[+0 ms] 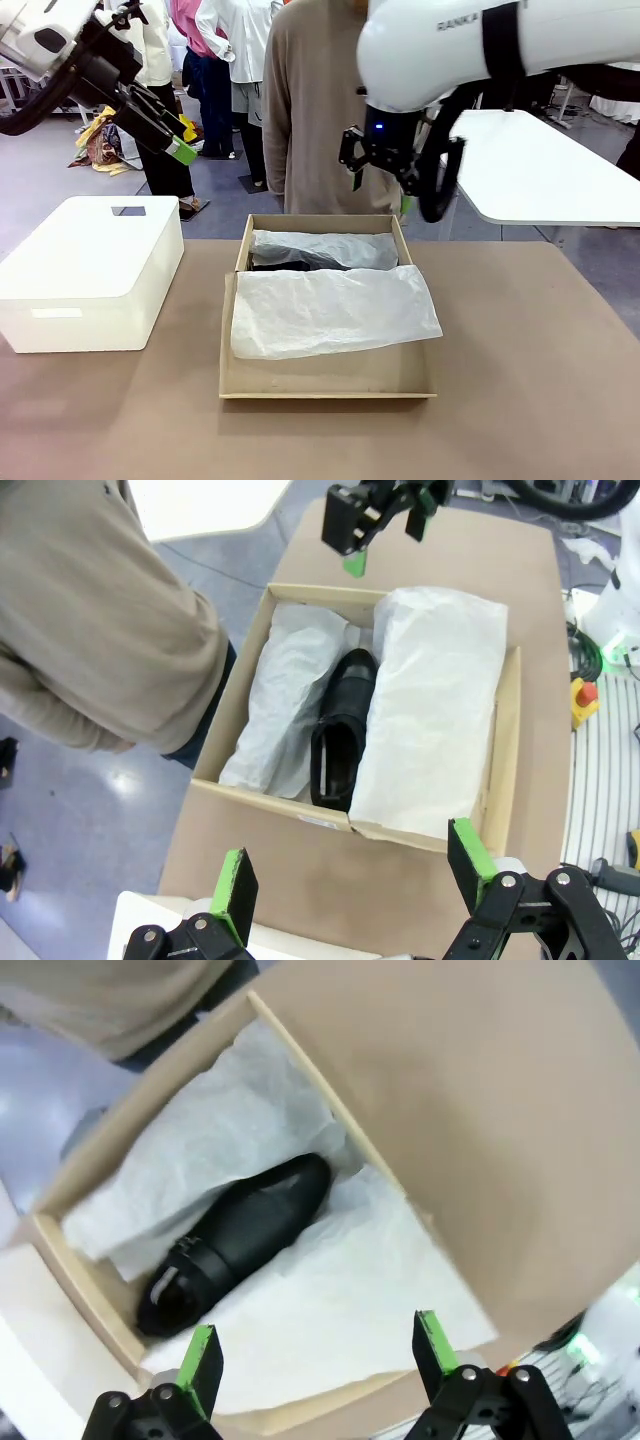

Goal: Pack the shoes into the box.
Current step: Close the Shoes Box.

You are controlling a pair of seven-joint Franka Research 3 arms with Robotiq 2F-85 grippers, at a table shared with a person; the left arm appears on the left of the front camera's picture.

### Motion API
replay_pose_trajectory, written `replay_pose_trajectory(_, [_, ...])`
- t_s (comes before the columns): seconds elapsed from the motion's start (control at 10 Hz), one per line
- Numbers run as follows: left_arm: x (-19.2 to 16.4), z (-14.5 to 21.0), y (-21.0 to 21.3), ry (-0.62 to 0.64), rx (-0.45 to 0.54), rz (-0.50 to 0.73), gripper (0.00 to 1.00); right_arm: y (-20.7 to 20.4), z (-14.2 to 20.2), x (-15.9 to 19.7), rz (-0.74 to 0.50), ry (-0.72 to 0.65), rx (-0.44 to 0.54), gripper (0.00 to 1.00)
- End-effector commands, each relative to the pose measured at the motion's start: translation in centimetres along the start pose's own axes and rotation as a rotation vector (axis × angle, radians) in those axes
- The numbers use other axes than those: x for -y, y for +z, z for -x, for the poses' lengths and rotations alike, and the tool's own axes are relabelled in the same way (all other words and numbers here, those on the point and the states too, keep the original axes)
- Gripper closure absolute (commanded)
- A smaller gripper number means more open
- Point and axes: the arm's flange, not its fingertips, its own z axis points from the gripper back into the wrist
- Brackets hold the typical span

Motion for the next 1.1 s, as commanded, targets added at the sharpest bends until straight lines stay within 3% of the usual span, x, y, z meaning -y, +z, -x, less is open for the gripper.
replay_pose_trajectory(0.0, [0.1, 0.3, 0.0, -0.010, 0.026, 0.017, 0.00, -0.5, -1.2, 3.3, 0.005, 0.186, -0.045, 0.00])
replay_pose_trajectory(0.2, [0.1, 0.3, 0.0, -0.010, 0.026, 0.017, 0.00, -1.0, -1.1, 3.6, 0.047, 0.063, -0.075, 0.00])
replay_pose_trajectory(0.3, [0.1, 0.3, 0.0, -0.010, 0.026, 0.017, 0.00, -0.6, -1.4, 2.4, 0.017, 0.153, -0.030, 0.00])
replay_pose_trajectory(0.9, [0.1, 0.3, 0.0, -0.010, 0.026, 0.017, 0.00, -0.8, -1.0, 2.6, 0.028, 0.157, -0.037, 0.00])
replay_pose_trajectory(1.0, [0.1, 0.3, 0.0, -0.010, 0.026, 0.017, 0.00, -0.5, -1.8, 3.9, -0.002, 0.297, -0.059, 0.00])
